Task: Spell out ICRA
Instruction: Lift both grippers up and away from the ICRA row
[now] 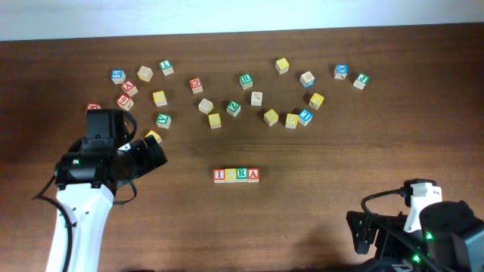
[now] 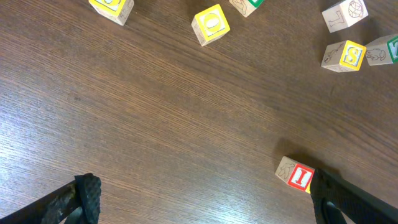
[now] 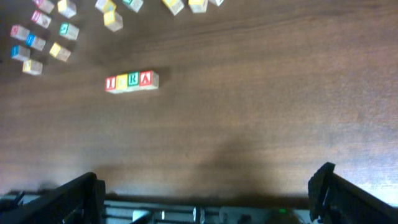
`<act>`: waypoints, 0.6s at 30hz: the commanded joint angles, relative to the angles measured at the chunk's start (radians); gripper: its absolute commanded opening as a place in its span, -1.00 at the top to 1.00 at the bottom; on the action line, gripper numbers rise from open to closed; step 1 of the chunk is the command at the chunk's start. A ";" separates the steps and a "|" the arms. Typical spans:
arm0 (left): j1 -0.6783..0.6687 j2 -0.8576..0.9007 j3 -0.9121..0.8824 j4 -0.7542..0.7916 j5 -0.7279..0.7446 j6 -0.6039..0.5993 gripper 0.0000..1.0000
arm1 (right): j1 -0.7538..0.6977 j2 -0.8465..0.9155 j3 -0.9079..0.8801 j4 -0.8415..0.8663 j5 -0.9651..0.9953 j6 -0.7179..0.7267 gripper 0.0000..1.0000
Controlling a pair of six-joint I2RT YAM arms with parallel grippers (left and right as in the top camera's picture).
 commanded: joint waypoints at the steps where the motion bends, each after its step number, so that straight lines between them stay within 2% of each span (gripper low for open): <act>1: 0.005 -0.013 0.015 -0.001 -0.004 -0.005 -0.98 | -0.116 -0.039 -0.056 0.097 0.006 -0.190 -0.97; 4: 0.005 -0.013 0.015 -0.001 -0.004 -0.005 -0.98 | -0.269 -0.126 -0.166 0.237 -0.096 -0.397 -0.97; 7: 0.005 -0.013 0.015 -0.001 -0.004 -0.005 -0.98 | -0.359 -0.218 -0.313 0.398 -0.140 -0.443 -0.97; 9: 0.005 -0.013 0.015 -0.001 -0.004 -0.005 -0.98 | -0.367 -0.272 -0.427 0.513 -0.209 -0.531 -0.97; 18: 0.005 -0.013 0.015 -0.001 -0.004 -0.005 -0.98 | -0.368 -0.555 -0.883 0.980 -0.222 -0.565 -0.97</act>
